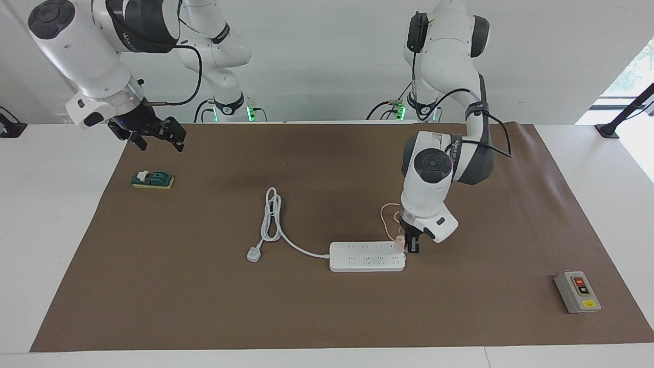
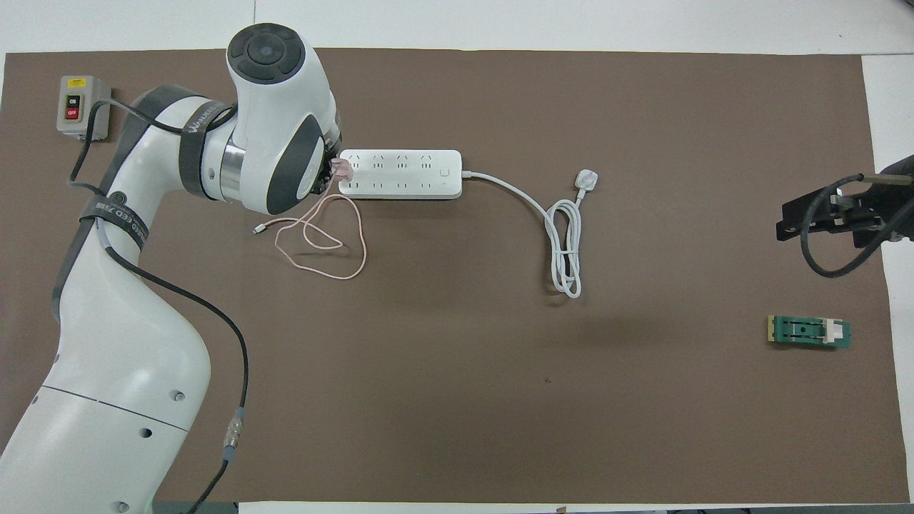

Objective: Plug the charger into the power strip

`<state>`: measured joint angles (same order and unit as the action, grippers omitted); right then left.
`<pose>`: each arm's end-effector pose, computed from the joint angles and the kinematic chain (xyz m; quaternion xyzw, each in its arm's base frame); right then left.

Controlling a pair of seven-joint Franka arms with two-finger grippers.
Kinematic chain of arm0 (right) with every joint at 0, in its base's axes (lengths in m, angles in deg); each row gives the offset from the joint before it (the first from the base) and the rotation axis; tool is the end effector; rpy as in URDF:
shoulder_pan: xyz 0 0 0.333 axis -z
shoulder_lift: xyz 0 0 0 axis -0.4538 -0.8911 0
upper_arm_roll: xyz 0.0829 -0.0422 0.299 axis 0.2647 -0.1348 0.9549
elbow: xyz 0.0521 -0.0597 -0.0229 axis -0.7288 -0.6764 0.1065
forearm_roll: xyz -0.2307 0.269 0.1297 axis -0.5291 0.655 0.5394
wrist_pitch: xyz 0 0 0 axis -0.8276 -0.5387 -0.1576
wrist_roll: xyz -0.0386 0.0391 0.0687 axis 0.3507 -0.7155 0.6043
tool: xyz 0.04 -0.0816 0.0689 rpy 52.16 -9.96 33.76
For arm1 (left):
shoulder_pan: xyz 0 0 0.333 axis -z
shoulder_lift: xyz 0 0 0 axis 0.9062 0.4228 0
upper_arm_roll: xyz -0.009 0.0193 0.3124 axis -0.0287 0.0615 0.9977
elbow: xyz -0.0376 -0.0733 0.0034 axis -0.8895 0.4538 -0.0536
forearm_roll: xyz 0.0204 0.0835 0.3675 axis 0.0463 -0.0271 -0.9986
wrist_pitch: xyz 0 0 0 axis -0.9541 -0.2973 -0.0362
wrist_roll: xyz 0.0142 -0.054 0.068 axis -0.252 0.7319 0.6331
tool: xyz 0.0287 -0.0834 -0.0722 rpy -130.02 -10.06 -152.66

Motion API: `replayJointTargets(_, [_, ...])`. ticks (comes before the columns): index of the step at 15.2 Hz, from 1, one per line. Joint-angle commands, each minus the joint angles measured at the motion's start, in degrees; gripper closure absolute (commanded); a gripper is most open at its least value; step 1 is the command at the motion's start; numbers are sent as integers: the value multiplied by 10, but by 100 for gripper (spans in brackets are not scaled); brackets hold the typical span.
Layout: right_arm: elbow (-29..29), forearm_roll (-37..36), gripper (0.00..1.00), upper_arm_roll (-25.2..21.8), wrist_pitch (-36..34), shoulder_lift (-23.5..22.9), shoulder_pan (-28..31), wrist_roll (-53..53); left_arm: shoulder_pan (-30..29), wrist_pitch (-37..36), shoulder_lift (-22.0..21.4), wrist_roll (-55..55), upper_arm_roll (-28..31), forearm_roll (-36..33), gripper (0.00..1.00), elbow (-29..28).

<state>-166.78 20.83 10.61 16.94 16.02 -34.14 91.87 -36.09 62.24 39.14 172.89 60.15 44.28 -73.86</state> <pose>0.5361 -0.0238 0.5728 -0.9964 0.0550 0.0602 0.0224 0.6534 -0.2717 0.3722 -0.7857 -0.6172 -0.0336 0.0230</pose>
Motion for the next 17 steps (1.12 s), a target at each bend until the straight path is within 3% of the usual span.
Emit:
replayJointTargets(1, [-5, -11, 0, 2, -1, 7, 5, -12, 7, 18, -21, 5, 3, -6, 100, -35])
replayJointTargets(17, [-5, -11, 0, 2, -1, 7, 5, -12, 9, 25, -38, 3, -7, 18, 100, -69])
